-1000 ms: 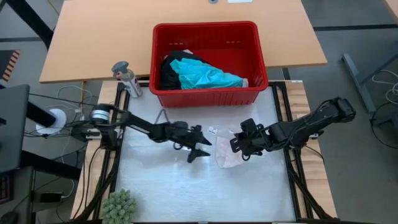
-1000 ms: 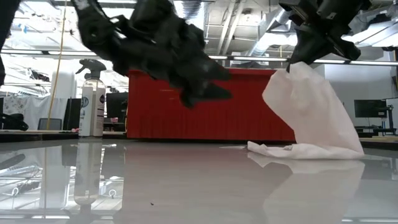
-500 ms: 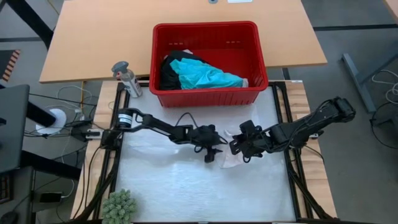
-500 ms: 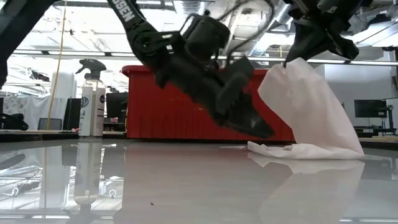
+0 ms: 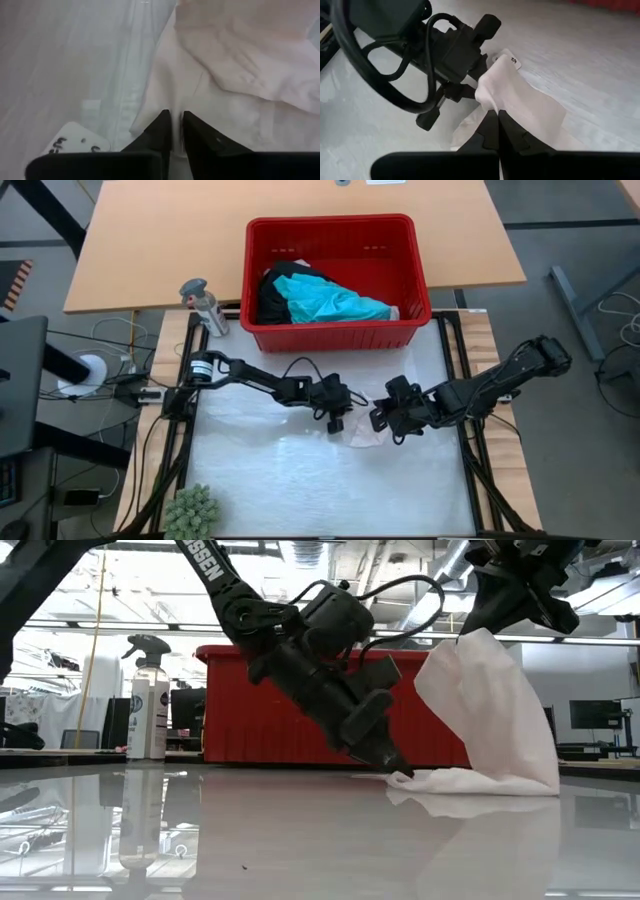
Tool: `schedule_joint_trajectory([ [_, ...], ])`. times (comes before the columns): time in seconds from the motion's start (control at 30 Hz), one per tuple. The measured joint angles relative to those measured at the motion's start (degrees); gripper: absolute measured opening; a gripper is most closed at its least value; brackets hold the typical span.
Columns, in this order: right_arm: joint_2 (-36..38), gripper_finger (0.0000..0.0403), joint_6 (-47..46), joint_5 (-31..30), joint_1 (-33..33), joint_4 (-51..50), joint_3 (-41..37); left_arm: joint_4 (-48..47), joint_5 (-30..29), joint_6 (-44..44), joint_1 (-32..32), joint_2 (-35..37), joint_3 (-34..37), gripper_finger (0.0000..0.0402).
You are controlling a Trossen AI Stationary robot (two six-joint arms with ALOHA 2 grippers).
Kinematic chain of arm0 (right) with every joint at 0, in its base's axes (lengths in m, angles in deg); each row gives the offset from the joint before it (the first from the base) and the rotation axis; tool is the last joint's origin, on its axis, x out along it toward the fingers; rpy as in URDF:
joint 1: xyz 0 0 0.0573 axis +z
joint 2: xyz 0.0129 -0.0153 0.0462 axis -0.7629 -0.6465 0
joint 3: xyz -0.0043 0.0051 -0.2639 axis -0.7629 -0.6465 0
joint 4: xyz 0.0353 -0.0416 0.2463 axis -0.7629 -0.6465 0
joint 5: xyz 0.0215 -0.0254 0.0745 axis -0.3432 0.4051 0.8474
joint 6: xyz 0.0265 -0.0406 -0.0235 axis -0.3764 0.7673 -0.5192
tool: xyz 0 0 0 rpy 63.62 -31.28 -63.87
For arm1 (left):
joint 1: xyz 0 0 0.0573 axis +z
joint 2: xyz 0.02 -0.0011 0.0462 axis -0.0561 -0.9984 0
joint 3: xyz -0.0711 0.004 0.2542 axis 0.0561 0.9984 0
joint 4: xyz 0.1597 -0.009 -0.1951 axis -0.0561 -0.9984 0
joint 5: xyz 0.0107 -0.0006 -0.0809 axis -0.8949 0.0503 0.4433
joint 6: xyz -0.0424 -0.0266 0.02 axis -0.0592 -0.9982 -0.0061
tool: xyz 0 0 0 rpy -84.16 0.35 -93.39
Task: Fold Laundry from Bin
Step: Fold the white underwear
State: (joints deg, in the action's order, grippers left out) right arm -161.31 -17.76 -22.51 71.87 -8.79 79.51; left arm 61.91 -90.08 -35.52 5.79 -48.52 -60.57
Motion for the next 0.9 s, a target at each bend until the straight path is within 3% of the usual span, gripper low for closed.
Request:
schedule_joint_trajectory([
  [0.17,0.0,0.0017,-7.1,0.2,0.5,-6.2,0.0,-6.6,-3.5,-2.3,0.0,0.3,-0.1,0.0014],
  [0.33,0.0,0.0032,-17.8,1.0,1.8,-16.7,0.0,-8.4,-4.5,-3.2,0.0,1.5,0.0,0.0013],
  [0.5,0.0,0.0042,-22.4,2.4,3.1,-22.4,0.0,-8.9,-4.9,-3.4,0.0,1.8,0.1,0.0015],
  [0.73,-0.2,0.0043,-25.9,11.5,4.7,-25.9,-0.9,-11.0,-5.2,-4.8,0.0,1.8,0.1,0.0016],
  [0.9,-0.3,0.0067,-26.5,17.0,7.1,-25.9,-2.6,-11.4,-5.1,-4.9,0.0,1.8,0.1,0.0016],
])
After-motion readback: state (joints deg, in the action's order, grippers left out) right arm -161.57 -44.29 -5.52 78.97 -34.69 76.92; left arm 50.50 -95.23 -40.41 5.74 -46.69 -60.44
